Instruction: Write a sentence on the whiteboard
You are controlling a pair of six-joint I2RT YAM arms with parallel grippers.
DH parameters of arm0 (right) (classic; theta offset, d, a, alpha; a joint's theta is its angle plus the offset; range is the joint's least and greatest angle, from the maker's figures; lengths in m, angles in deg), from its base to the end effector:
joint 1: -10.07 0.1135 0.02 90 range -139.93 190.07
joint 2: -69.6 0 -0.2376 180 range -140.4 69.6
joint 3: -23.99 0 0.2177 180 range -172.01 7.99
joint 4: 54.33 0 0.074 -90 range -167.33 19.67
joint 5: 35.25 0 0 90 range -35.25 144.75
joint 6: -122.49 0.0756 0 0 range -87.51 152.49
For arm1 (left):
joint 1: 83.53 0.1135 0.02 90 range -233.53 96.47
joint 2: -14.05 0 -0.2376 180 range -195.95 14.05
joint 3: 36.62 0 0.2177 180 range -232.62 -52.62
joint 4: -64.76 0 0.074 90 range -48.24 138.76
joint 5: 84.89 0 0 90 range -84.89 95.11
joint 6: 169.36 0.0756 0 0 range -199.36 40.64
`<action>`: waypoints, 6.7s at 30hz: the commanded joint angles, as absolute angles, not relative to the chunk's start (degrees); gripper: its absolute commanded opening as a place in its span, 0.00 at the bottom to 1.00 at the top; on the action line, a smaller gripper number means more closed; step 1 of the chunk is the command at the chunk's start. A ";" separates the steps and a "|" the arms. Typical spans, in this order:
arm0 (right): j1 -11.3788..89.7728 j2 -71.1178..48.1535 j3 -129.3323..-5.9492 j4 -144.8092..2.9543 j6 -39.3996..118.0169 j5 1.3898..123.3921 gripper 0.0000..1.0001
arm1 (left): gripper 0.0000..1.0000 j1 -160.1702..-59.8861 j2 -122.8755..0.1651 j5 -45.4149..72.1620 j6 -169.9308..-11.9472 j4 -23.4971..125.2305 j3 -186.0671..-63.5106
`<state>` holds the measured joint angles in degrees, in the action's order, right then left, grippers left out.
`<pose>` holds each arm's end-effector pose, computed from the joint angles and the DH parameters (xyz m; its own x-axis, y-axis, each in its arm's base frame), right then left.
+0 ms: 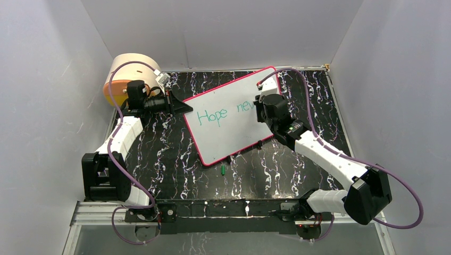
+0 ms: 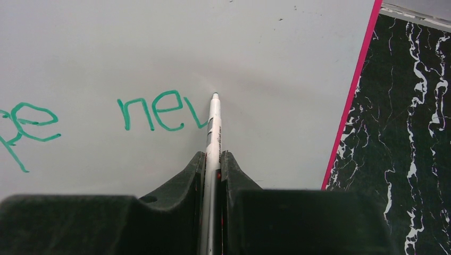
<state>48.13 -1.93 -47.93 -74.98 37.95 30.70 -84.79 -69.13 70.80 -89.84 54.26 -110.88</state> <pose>0.2525 0.1586 0.2908 -0.2963 -0.1217 -0.9473 -0.2348 0.9707 -0.0512 0.3044 -0.0756 0.2807 -0.4848 -0.0642 -0.8723 0.7934 0.3875 -0.4695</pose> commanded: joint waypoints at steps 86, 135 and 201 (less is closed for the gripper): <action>41.91 -0.63 -48.48 -68.57 35.92 39.15 0.00 | 0.00 -87.40 -71.64 63.80 -82.88 47.28 -109.65; 41.21 0.85 -45.46 -72.89 35.80 35.49 0.00 | 0.00 -87.40 -71.64 63.43 -82.87 47.14 -109.72; 40.18 1.30 -44.15 -72.48 37.71 38.18 0.00 | 0.00 -87.57 -71.82 63.43 -82.79 46.83 -109.82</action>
<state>40.44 1.00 -42.75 -75.94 37.07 37.32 -84.83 -69.32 70.48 -89.34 52.53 -111.58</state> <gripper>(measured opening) 0.206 0.045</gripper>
